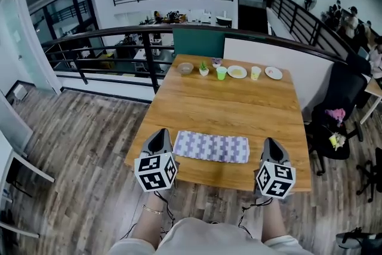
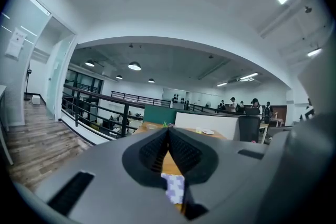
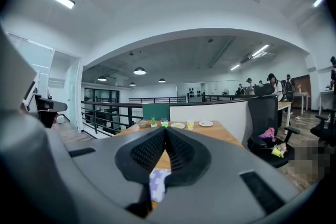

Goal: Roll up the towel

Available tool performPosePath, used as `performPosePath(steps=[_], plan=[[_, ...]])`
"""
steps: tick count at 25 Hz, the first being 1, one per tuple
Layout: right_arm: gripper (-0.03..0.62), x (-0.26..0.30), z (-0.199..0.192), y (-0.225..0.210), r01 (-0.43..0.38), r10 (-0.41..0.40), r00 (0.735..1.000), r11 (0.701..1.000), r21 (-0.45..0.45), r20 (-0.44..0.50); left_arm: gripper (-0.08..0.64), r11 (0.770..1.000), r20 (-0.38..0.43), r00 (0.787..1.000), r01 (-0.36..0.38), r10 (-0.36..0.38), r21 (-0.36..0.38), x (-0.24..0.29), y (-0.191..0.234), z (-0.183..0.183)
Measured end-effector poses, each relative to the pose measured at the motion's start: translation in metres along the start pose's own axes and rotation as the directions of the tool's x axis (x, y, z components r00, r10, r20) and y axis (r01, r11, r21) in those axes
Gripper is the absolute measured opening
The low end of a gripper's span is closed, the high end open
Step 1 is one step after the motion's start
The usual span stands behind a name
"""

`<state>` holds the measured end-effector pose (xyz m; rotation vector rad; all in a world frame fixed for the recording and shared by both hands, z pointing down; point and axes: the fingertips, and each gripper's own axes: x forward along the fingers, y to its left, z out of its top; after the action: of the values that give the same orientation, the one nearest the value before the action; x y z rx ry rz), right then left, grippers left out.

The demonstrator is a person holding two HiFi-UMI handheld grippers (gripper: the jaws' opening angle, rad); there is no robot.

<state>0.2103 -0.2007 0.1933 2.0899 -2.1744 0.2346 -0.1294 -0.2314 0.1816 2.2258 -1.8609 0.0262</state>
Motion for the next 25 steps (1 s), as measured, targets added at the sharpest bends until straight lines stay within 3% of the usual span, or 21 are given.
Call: performPosePath(steps=[25], plan=[[0.0,0.001,0.0,0.001,0.01,-0.01,1.0,1.0,-0.025,-0.02,0.003,1.0,-0.011,1.0,0.0,0.0,-0.006,0.006,-0.007,-0.006]])
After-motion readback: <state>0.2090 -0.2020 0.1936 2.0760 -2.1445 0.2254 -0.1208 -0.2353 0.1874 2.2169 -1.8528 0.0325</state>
